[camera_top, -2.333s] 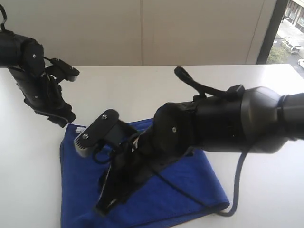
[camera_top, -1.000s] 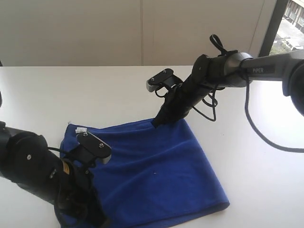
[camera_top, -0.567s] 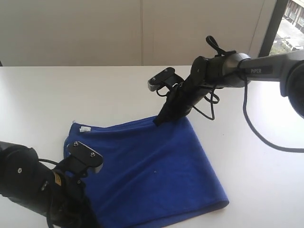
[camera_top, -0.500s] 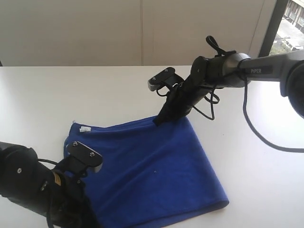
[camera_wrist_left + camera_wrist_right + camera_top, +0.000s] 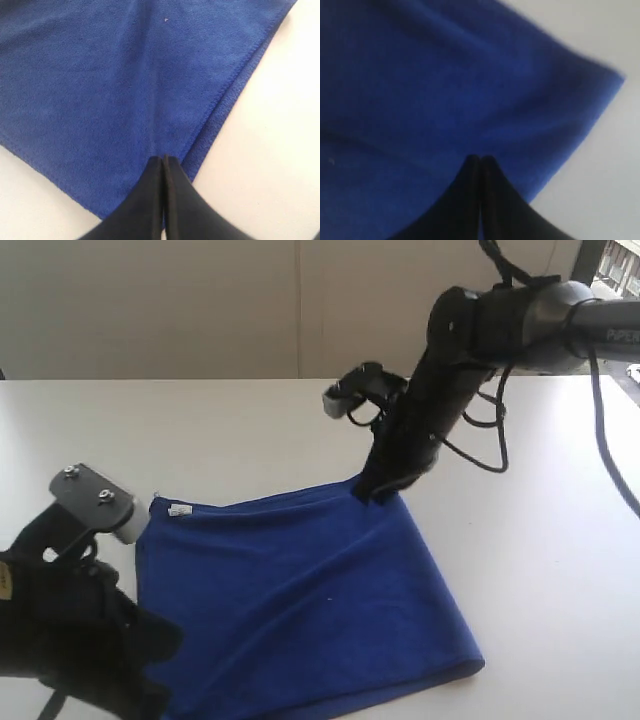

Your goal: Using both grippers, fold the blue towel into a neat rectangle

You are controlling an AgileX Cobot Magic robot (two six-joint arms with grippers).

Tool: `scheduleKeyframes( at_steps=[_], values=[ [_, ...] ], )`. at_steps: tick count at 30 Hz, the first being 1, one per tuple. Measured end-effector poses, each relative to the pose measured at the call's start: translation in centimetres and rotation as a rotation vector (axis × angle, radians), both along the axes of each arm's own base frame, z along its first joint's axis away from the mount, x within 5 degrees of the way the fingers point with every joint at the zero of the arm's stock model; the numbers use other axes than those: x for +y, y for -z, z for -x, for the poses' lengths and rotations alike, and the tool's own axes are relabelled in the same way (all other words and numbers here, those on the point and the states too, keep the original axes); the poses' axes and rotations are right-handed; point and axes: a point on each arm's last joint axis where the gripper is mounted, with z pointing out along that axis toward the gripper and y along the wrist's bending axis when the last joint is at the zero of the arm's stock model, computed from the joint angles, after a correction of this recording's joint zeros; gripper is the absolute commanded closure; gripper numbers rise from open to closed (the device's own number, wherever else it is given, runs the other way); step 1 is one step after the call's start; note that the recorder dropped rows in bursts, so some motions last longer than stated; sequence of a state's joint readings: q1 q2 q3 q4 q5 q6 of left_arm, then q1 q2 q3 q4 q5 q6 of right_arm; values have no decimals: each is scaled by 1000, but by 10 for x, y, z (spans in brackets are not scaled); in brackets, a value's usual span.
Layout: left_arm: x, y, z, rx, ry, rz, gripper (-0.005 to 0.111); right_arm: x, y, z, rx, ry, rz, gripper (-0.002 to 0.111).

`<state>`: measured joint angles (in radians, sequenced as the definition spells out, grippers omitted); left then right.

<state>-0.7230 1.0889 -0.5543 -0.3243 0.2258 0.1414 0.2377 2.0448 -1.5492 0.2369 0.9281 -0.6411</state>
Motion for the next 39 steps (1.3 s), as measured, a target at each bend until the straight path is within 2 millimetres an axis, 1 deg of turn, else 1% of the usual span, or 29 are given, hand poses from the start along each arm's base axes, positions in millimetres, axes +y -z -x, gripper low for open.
scheduleKeyframes(
  at_steps=[1, 3, 4, 8, 12, 21, 26, 33, 35, 37, 39],
  values=[
    [4, -1, 5, -5, -2, 9, 107, -3, 8, 8, 43, -2, 21, 108],
    [17, 1, 20, -14, -15, 35, 107, -10, 29, 34, 136, 4, 56, 108],
    [22, 3, 26, -22, -16, 42, 107, -14, 36, 48, 159, 14, 66, 108],
    [34, 7, 38, -57, -22, 70, 107, -23, 44, 78, 174, 50, 75, 108],
    [36, 5, 40, -78, -28, 89, 107, -26, 55, 94, 222, 62, 88, 108],
    [36, 4, 40, -79, -28, 91, 107, -30, 60, 109, 246, 109, 87, 108],
    [36, 4, 40, -79, -28, 91, 107, -33, 59, 122, 292, 143, 98, 108],
    [36, 4, 40, -81, -27, 90, 107, -40, 54, 155, 446, 125, 158, 108],
    [36, 4, 40, -83, -27, 90, 107, -38, 45, 156, 404, 126, 149, 108],
    [36, 4, 40, -87, -24, 85, 107, -35, 31, 153, 297, 138, 110, 108],
    [36, 4, 39, -93, -23, 84, 107, -30, 14, 145, 162, 171, 40, 108]
  ],
)
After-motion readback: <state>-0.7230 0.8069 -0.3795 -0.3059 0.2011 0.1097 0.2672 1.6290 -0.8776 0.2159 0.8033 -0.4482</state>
